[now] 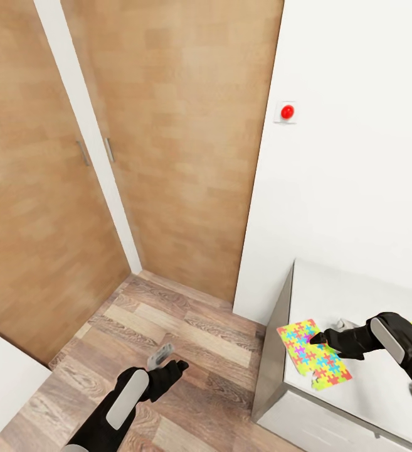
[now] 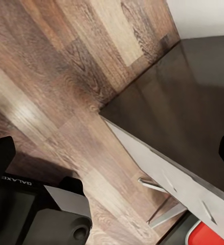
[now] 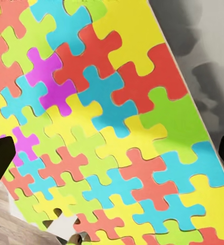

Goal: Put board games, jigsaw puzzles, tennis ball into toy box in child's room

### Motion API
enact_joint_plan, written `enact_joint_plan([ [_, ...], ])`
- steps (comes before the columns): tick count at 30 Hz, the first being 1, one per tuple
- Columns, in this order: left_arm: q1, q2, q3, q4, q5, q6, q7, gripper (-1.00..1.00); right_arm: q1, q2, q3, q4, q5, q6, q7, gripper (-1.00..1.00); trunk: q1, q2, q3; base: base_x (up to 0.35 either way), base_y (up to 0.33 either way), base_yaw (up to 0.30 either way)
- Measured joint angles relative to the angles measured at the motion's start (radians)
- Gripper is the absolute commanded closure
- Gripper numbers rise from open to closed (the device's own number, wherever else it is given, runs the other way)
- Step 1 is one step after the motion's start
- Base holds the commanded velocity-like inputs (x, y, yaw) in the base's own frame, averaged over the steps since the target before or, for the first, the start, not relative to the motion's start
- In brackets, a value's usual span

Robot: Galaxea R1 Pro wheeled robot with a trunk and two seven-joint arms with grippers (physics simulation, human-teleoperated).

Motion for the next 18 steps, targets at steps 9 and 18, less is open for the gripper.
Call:
enact_joint_plan([
  [9, 0.000, 0.000, 0.000, 0.000, 0.001, 0.000, 0.000, -1.00, 0.000, 0.000, 0.000, -0.002, 0.000, 0.000, 0.000, -1.00, 0.000, 0.000, 0.000, -0.003, 0.000, 0.012],
  [18, 0.000, 0.000, 0.000, 0.000, 0.002, 0.000, 0.000, -1.00, 0.000, -0.001, 0.000, -0.005, 0.000, 0.000, 0.000, -1.00, 0.000, 0.000, 0.000, -0.001, 0.000, 0.119],
])
